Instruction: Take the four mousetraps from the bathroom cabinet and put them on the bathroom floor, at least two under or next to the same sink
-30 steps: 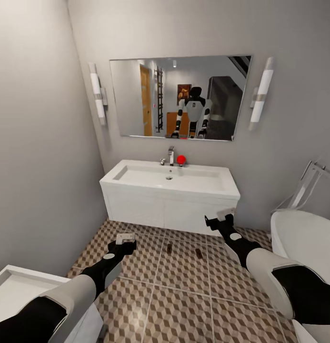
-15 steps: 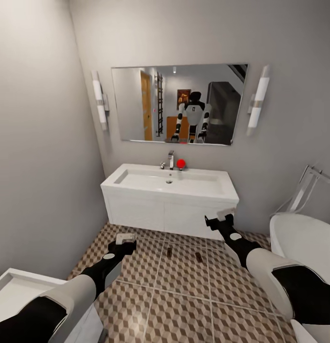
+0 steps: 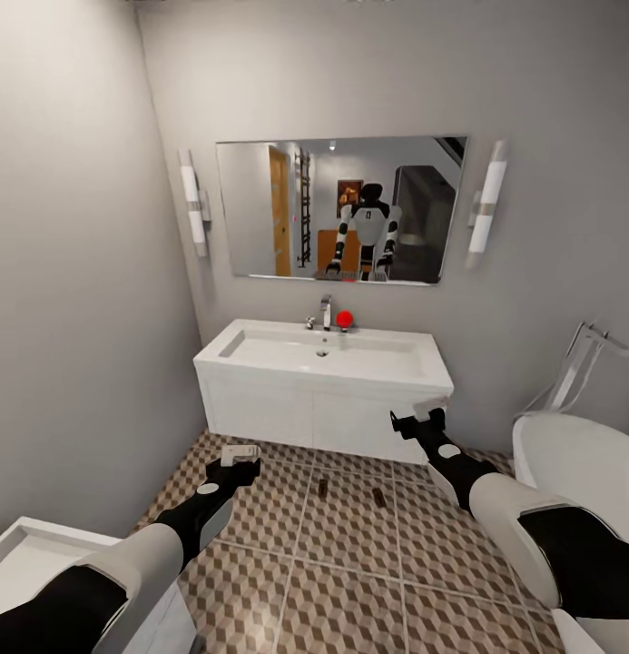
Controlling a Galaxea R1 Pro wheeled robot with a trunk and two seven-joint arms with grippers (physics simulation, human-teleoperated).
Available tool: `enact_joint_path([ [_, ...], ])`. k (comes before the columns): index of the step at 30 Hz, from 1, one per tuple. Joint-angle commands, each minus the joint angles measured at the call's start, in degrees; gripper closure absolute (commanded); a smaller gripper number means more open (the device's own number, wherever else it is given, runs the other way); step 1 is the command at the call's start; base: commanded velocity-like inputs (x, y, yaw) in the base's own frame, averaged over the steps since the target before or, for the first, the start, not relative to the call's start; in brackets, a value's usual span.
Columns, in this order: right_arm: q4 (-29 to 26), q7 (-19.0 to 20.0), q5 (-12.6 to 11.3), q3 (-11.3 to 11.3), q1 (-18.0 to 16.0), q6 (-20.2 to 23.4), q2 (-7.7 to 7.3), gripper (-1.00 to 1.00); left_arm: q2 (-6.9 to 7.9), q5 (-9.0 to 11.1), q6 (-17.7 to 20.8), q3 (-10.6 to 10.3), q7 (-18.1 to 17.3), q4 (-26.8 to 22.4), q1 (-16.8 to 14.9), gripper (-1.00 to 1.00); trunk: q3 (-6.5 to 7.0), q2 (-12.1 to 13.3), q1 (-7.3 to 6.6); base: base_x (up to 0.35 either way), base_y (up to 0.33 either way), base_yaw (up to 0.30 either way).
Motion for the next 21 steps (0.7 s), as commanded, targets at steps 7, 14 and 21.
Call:
enact_joint_path([
  [7, 0.06, -0.30, 0.53, 0.10, -0.06, -0.11, -0.01, -1.00, 0.01, 0.48, -0.21, -0.50, 0.27, 0.05, -0.07, -1.00, 0.51, -0.13, 0.04, 0.000, 0.000, 0.000],
  [14, 0.06, -0.30, 0.53, 0.08, -0.06, -0.11, -0.01, -1.00, 0.01, 0.48, -0.20, -0.50, 0.27, 0.05, -0.07, -1.00, 1.15, -0.13, 0.04, 0.000, 0.000, 0.000],
  [21, 0.06, -0.38, 0.53, 0.14, -0.06, -0.11, -0.01, -1.00, 0.03, 0.48, -0.20, -0.51, 0.27, -0.01, -0.07, -1.00, 1.78, -0.13, 0.04, 0.000, 0.000, 0.000],
])
